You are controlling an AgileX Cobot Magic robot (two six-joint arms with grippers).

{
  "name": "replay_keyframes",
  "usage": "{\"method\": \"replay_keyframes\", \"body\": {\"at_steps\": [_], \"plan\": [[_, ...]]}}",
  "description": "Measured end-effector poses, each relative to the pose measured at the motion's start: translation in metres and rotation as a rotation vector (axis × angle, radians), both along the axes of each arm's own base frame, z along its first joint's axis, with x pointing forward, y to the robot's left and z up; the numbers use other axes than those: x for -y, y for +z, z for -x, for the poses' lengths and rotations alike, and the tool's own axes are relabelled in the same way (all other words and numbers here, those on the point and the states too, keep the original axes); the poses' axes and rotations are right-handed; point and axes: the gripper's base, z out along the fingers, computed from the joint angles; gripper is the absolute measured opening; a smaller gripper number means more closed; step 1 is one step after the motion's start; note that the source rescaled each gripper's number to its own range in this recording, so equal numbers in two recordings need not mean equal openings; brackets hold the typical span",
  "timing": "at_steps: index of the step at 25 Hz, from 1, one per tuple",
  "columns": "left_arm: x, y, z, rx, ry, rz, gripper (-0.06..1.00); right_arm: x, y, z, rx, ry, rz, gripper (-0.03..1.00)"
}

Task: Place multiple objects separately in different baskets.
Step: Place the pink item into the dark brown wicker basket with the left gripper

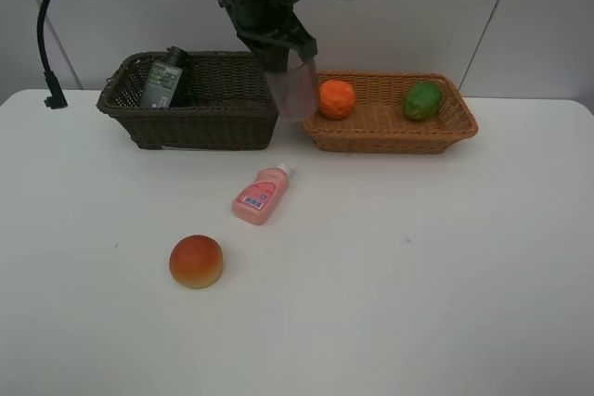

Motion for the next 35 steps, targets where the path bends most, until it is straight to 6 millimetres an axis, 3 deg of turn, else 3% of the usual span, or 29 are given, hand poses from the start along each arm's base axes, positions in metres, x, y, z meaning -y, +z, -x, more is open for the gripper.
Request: {"method": "replay_keyframes", "body": {"at_steps": [26, 35], "plan": [[-0.132, -0.003, -0.056, -0.006, 0.327, 0.004, 0.0, 0.0, 0.0, 0.0, 0.0, 0.0, 0.0, 0.7], [-0.141, -0.027, -0.067, -0.012, 0.354, -0.021, 0.0, 0.0, 0.0, 0.0, 0.0, 0.0, 0.0, 0.7]]}}
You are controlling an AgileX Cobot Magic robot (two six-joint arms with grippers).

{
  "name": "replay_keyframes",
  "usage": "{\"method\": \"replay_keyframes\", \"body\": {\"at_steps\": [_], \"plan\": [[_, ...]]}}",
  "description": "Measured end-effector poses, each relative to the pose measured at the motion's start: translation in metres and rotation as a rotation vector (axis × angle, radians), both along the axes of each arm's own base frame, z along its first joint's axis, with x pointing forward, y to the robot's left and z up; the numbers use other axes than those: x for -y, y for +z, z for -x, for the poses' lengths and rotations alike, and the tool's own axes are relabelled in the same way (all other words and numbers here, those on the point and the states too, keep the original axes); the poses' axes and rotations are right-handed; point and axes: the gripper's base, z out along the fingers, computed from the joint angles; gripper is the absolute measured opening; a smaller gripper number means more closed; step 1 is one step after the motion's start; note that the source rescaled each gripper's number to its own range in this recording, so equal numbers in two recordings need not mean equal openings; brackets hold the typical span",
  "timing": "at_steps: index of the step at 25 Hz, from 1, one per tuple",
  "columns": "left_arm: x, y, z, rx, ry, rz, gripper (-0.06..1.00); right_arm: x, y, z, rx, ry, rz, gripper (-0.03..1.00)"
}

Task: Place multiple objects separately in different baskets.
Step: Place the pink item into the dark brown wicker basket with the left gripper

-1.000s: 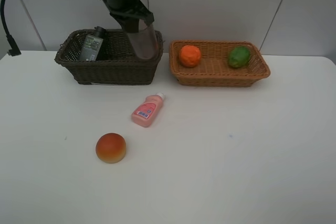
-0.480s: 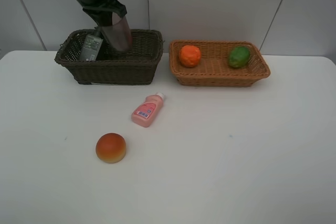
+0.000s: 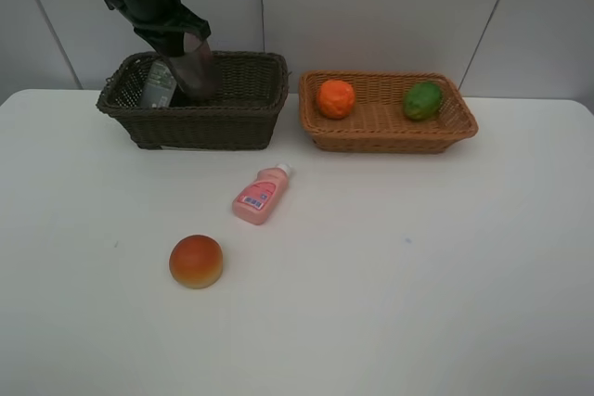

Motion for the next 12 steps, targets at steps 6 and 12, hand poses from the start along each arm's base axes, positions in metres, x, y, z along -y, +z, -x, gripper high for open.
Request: {"method": "replay_keyframes", "body": {"at_steps": [6, 12], "plan": [[-0.004, -0.023, -0.01, 0.004, 0.034, -0.011, 0.0, 0.0, 0.0, 0.0, 0.0, 0.0, 0.0, 0.7], [-0.003, -0.027, -0.016, 0.053, 0.036, 0.004, 0.0, 0.0, 0.0, 0.0, 0.0, 0.0, 0.0, 0.7]]}}
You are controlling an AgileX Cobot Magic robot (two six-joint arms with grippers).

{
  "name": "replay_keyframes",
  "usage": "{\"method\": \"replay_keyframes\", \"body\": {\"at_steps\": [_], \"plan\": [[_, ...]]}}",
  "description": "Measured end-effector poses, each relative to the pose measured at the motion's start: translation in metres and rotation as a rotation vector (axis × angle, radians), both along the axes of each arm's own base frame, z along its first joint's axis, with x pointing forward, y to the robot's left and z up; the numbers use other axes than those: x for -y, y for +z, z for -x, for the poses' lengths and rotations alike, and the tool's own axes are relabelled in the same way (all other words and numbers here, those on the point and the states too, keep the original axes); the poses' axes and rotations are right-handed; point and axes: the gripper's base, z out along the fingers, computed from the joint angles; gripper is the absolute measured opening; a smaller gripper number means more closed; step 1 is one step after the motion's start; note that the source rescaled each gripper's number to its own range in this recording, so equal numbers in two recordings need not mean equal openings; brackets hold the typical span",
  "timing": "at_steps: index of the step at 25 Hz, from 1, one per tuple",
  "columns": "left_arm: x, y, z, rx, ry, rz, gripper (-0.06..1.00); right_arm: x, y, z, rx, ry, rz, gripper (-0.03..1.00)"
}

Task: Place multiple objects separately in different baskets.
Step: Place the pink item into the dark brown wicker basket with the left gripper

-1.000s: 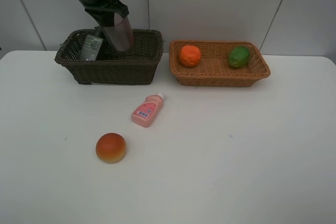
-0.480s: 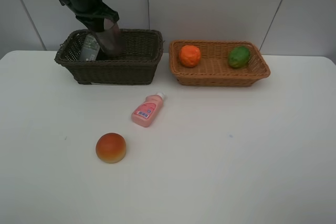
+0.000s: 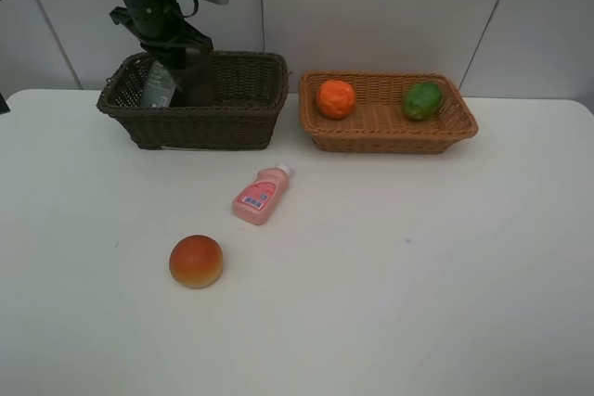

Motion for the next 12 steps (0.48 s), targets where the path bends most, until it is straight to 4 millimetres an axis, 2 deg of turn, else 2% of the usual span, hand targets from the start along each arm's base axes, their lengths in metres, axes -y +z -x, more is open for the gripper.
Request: {"method": "replay_keyframes", "body": {"at_steps": [12], "plan": [[-0.01, -0.001, -0.006, 0.039, 0.024, 0.001, 0.0, 0.0, 0.0, 0.0, 0.0, 0.0, 0.0, 0.7]]}}
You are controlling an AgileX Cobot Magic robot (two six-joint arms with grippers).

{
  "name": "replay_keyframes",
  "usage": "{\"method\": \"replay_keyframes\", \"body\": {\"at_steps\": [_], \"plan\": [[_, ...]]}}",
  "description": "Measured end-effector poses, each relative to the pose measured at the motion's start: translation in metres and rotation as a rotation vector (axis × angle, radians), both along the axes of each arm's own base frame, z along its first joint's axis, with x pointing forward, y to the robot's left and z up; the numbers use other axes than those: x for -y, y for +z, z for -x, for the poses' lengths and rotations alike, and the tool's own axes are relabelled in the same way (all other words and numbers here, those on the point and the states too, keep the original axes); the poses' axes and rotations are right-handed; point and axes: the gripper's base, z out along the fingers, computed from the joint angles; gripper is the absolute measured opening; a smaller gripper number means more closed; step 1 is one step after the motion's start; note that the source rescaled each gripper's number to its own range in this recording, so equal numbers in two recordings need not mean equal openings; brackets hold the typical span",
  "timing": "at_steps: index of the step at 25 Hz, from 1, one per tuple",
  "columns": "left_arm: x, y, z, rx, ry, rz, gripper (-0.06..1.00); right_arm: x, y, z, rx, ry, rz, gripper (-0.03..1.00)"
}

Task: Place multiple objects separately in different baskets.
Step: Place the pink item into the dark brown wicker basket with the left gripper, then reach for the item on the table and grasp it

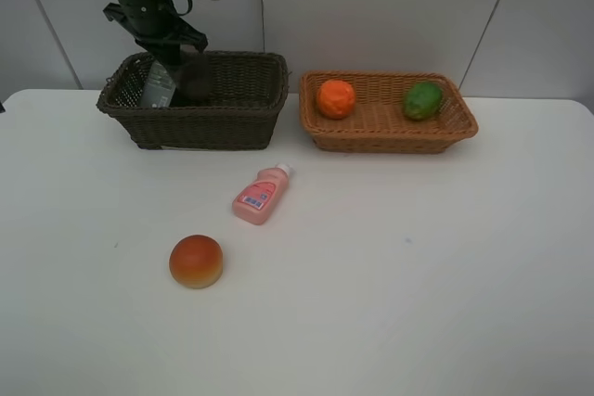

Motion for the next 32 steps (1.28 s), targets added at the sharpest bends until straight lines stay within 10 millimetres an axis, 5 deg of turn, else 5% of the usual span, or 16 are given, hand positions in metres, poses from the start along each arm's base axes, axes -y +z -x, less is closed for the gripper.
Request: {"method": "replay_keyframes", "body": {"at_steps": [5, 10, 13, 32], "plan": [[0.0003, -0.0077, -0.0021, -0.004, -0.017, -0.011, 0.09, 0.0, 0.0, 0.0, 0.0, 0.0, 0.0, 0.7], [0.001, -0.0062, -0.0052, 0.035, -0.025, -0.006, 0.7, -0.0001, 0.0, 0.0, 0.0, 0.001, -0.001, 0.7], [0.0008, -0.006, -0.0056, 0.039, -0.026, -0.01, 0.88, -0.0001, 0.0, 0.0, 0.0, 0.001, -0.001, 0.7], [0.0024, -0.0062, -0.0051, 0.033, -0.021, 0.012, 0.92, -0.0001, 0.0, 0.0, 0.0, 0.001, -0.001, 0.7]]}}
